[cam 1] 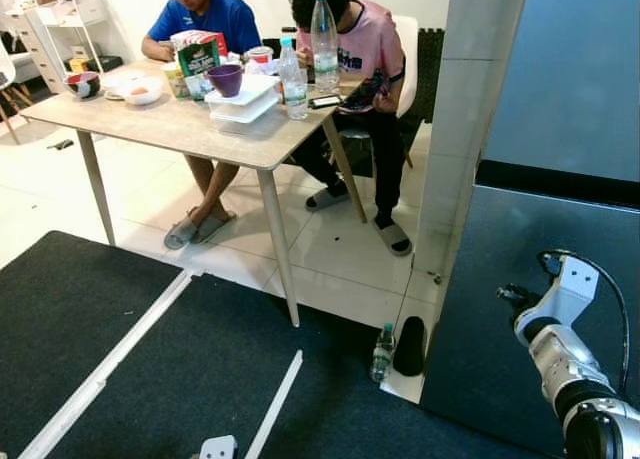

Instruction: Restocking fridge

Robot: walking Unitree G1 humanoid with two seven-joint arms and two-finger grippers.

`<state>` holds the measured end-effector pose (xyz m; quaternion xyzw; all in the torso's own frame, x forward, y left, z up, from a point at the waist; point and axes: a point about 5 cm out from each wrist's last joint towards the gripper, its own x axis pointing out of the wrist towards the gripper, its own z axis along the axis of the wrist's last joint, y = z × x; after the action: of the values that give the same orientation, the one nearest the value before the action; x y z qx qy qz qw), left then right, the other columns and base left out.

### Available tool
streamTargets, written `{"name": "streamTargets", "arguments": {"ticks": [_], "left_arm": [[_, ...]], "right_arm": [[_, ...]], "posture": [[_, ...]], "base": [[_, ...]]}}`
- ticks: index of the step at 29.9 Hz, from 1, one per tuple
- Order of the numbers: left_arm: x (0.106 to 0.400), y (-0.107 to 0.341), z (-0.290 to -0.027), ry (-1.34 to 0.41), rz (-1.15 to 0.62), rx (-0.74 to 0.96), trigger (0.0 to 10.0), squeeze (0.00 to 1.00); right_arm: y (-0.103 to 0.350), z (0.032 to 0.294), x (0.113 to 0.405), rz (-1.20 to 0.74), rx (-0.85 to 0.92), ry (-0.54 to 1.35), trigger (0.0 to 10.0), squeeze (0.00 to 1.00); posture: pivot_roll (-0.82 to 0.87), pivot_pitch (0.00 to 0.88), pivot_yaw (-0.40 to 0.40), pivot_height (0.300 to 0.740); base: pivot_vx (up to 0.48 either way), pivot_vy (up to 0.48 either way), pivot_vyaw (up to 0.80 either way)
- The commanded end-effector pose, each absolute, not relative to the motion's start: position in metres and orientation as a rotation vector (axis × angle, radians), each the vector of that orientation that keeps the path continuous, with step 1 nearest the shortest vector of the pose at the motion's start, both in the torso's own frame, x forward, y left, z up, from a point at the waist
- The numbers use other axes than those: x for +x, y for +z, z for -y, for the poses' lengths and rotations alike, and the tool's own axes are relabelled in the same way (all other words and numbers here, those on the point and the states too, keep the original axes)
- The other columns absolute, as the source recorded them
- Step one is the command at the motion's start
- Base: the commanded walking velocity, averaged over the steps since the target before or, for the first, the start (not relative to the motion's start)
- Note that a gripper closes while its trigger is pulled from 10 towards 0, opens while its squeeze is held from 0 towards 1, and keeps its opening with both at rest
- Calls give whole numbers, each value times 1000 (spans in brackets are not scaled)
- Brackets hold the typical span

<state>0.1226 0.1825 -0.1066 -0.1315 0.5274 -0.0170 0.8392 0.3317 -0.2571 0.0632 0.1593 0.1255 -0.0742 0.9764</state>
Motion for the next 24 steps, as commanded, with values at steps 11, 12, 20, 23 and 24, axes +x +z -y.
{"name": "streamTargets", "arguments": {"ticks": [11,12,20,23,24], "left_arm": [[120,-107,-183,-37,-1125,-272,10000,0],[120,-107,-183,-36,-1125,-273,10000,0],[122,-107,-180,-38,-1119,-281,10000,0],[122,-107,-179,-41,-1117,-280,10000,0],[122,-107,-179,-42,-1117,-279,10000,0]], "right_arm": [[97,261,354,-168,319,-166,10000,0],[100,261,355,-163,320,-168,10000,0],[53,239,332,-361,239,-75,10000,0],[16,230,305,-514,179,-43,10000,0],[7,229,297,-550,176,-42,10000,0]], "posture": [[7,0,66,740],[7,0,61,740],[4,0,56,740],[2,0,58,740],[2,0,58,740]], "base": [[0,0,0],[0,0,0],[0,0,0],[0,0,0],[0,0,0]]}}
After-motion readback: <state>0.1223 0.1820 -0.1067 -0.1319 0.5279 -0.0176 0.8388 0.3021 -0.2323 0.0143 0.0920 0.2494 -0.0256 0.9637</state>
